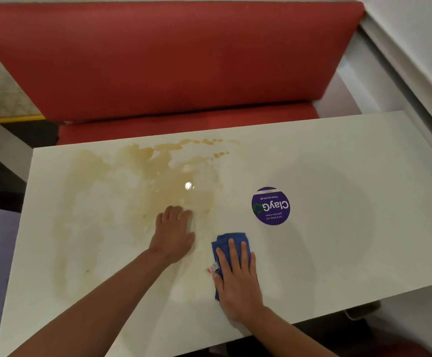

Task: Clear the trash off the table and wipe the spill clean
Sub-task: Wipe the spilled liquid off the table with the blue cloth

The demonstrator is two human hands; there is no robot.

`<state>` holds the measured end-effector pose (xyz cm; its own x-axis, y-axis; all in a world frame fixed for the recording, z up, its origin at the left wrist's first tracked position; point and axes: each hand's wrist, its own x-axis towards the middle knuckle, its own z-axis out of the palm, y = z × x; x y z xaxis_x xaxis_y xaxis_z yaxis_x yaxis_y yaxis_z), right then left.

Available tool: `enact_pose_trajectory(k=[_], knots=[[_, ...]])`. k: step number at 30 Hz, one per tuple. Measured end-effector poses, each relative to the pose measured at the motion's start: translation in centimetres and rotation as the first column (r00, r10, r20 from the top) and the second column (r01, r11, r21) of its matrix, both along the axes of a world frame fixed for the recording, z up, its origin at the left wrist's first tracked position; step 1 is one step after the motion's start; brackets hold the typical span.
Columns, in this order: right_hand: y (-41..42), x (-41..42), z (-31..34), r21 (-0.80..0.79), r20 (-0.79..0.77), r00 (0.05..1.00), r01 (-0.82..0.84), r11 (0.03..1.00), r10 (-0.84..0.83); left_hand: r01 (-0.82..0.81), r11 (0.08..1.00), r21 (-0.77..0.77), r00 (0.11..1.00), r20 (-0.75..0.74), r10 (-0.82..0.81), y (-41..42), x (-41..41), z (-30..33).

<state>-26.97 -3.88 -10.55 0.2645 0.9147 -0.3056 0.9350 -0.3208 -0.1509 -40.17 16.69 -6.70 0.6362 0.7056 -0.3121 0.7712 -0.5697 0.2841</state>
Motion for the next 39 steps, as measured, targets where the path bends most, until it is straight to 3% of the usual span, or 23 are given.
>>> enact_pose_trajectory(k=[3, 9, 12, 15, 19, 24, 28, 31, 35, 39], knots=[[4.2, 1.4, 0.1, 0.029, -0.017, 0.999, 0.028, 0.999, -0.027, -0.106, 0.994, -0.006, 0.994, -0.021, 0.106, 1.6, 1.6, -0.8], [14.6, 5.9, -0.3, 0.07, -0.036, 0.993, 0.116, 0.991, -0.114, -0.109, 0.994, 0.014, 0.985, -0.132, 0.11, 1.5, 2.4, -1.8], [18.4, 7.4, 0.5, -0.036, -0.047, 0.997, 0.06, 0.998, -0.062, -0.12, 0.993, 0.003, 0.98, -0.158, 0.119, 1.6, 2.5, -1.6], [17.8, 7.2, 0.3, 0.028, -0.01, 0.997, 0.072, 0.997, -0.072, -0.122, 0.992, -0.013, 0.981, -0.154, 0.119, 1.6, 2.6, -1.6], [10.3, 5.0, -0.2, 0.072, -0.017, 1.0, -0.017, 0.997, 0.018, -0.122, 0.992, -0.014, 0.982, -0.149, 0.118, 1.7, 2.5, -1.7], [4.6, 3.1, 0.4, -0.1, -0.081, 0.996, 0.016, 0.995, -0.025, -0.116, 0.993, -0.021, 0.984, -0.14, 0.111, 1.7, 2.6, -1.4], [8.5, 3.8, 0.9, -0.093, -0.092, 0.995, 0.02, 0.995, -0.029, -0.127, 0.99, -0.054, 0.983, -0.142, 0.118, 1.8, 2.6, -1.2], [14.8, 6.2, 1.0, -0.104, -0.095, 0.987, 0.12, 0.987, -0.13, -0.137, 0.987, -0.079, 0.981, -0.151, 0.124, 1.8, 2.6, -0.9], [21.5, 9.6, 2.6, -0.226, -0.125, 0.976, 0.148, 0.963, -0.179, -0.134, 0.987, -0.09, 0.979, -0.164, 0.118, 1.7, 2.8, -0.4], [21.2, 12.0, 5.0, -0.235, -0.152, 0.986, 0.035, 0.971, -0.073, -0.138, 0.986, -0.093, 0.975, -0.187, 0.118, 1.5, 3.3, 0.0]])
